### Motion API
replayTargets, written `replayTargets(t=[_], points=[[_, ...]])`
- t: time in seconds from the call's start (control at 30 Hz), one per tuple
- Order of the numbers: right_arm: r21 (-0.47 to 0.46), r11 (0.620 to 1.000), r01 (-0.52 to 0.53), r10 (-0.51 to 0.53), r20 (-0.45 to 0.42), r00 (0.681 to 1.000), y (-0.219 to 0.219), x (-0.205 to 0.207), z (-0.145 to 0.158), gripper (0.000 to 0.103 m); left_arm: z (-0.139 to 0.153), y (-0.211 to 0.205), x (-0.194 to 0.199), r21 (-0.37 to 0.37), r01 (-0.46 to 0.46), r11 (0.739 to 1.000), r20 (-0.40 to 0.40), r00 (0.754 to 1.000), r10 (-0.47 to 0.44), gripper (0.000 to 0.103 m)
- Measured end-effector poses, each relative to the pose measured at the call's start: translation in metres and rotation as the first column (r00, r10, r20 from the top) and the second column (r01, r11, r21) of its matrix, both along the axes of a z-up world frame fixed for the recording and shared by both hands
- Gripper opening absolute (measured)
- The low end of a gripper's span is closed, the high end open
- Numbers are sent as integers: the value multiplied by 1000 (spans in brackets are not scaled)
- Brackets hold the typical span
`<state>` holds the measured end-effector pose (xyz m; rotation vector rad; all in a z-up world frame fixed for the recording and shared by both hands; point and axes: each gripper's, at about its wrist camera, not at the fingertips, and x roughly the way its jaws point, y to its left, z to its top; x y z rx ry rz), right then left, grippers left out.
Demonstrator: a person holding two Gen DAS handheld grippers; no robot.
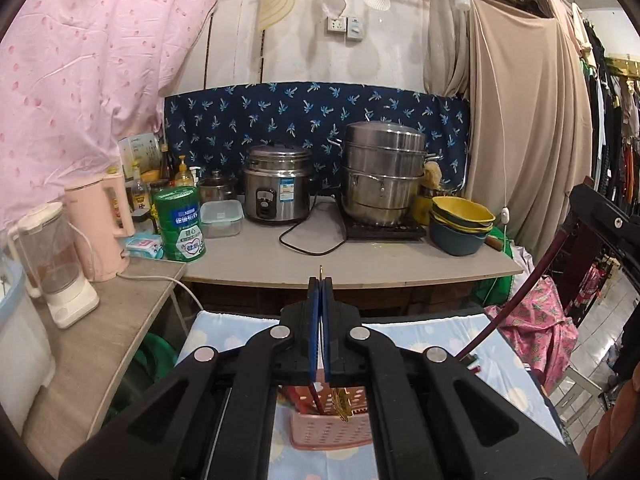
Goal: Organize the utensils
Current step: 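Open both tools to release the spoon and chopstick into the caddy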
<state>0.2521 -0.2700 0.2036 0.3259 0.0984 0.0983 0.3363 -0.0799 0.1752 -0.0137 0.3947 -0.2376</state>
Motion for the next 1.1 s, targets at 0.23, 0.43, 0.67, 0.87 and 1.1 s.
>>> replayTargets(t=[0.23,0.43,0.67,0.87,1.1], points=[[-17,1000,-5,4,-77,997,0,44,-24,7,-30,-6,27,11,7,1000,-57,998,-7,1],[-28,999,-29,24,-144,989,8,60,-51,7,-49,-9,33,25,7,1000,-85,996,-5,1],[-46,998,-42,33,-188,982,17,63,-67,9,-50,-4,30,2,3,1000,-96,995,-3,2],[-42,998,-40,31,-192,981,18,56,-70,11,-50,-1,21,-1,-8,1000,-99,995,8,18],[-44,998,-45,35,-203,979,21,37,-76,14,-50,2,3,11,-14,1000,-97,995,15,24]])
